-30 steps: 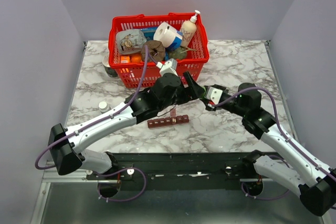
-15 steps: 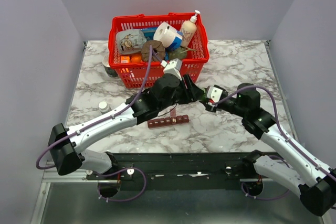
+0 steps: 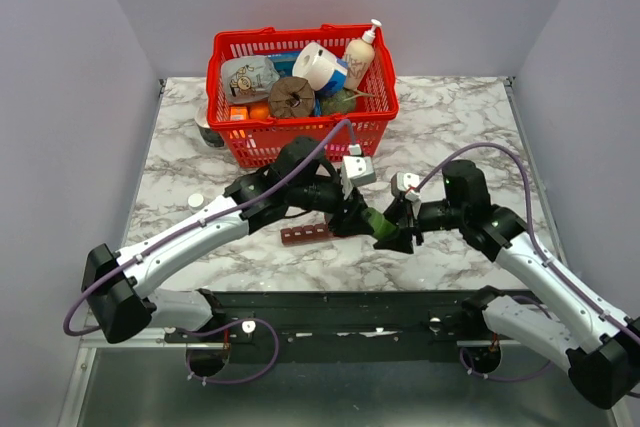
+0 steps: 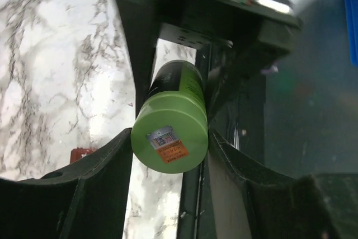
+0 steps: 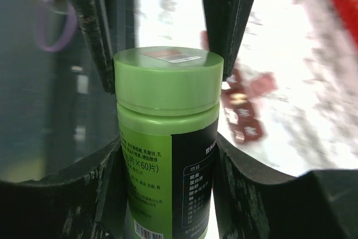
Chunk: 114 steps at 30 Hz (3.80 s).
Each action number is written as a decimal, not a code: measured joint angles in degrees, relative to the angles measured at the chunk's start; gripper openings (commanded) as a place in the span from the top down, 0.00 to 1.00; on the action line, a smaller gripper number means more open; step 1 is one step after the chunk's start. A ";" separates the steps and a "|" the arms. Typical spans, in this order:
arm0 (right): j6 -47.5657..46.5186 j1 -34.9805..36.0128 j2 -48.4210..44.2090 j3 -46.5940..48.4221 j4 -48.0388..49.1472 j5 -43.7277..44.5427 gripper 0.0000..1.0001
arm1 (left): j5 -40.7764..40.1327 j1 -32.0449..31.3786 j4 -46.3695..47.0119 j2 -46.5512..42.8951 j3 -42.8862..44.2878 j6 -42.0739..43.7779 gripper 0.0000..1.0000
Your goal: Sort the pills into containers
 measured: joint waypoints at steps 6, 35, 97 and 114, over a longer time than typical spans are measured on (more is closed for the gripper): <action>7.08 0.26 1.11 0.26 1.86 -8.02 0.99 | 4.17 -0.42 -0.50 -3.41 -1.62 8.52 0.01; -15.34 1.03 -2.19 -1.36 13.20 20.46 0.99 | -32.44 0.46 8.66 -3.78 -1.20 -58.64 0.01; 6.75 1.29 -0.20 -1.92 7.61 -6.97 0.99 | 2.56 -1.81 -11.34 -2.80 4.94 25.09 0.79; 9.44 1.25 -1.14 -1.95 11.89 -9.07 0.99 | -0.35 -0.68 -4.79 -6.71 0.26 26.08 0.01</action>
